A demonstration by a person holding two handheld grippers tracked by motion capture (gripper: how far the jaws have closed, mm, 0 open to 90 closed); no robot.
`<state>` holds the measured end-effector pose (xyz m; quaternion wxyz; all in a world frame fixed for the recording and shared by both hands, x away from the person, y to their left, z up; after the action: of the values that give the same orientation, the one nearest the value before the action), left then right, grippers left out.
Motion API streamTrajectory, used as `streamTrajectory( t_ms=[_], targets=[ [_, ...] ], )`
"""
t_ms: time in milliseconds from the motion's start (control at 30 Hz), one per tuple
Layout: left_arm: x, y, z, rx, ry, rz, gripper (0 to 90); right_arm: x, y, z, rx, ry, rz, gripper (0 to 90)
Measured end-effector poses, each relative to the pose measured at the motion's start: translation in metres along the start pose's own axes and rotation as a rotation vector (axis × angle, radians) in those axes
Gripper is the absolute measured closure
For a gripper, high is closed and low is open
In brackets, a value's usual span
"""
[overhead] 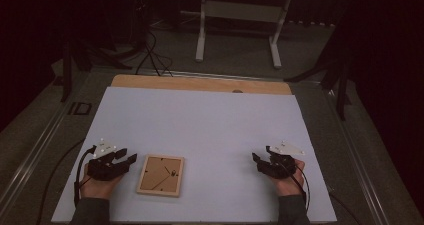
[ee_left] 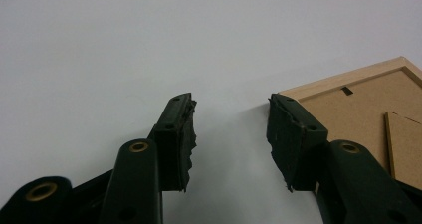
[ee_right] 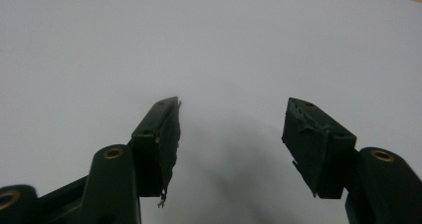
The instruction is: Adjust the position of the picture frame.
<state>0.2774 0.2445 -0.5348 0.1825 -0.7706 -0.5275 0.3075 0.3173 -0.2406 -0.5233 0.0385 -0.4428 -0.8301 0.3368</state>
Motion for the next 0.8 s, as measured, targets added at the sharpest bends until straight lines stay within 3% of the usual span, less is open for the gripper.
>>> streamTrajectory(
  t_ms=[800],
  targets=[
    [-0.004,-0.006,-0.003,-0.038,0.016,0.006,52.0,0.013,-0.006,-0.017,-0.071,-0.037,-0.020,38.8]
  ],
)
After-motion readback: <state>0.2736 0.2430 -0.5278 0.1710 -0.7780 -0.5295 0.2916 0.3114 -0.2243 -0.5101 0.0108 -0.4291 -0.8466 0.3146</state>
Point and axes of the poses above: each handheld gripper's, and its own axes: y roughly forward along the jaws, z roughly out of its underside, x roughly to its left, the point moved 3 cm from there along y, roughly forward along the jaws, and after that the axes turned 14 degrees about -y, right-handed, at the moved point
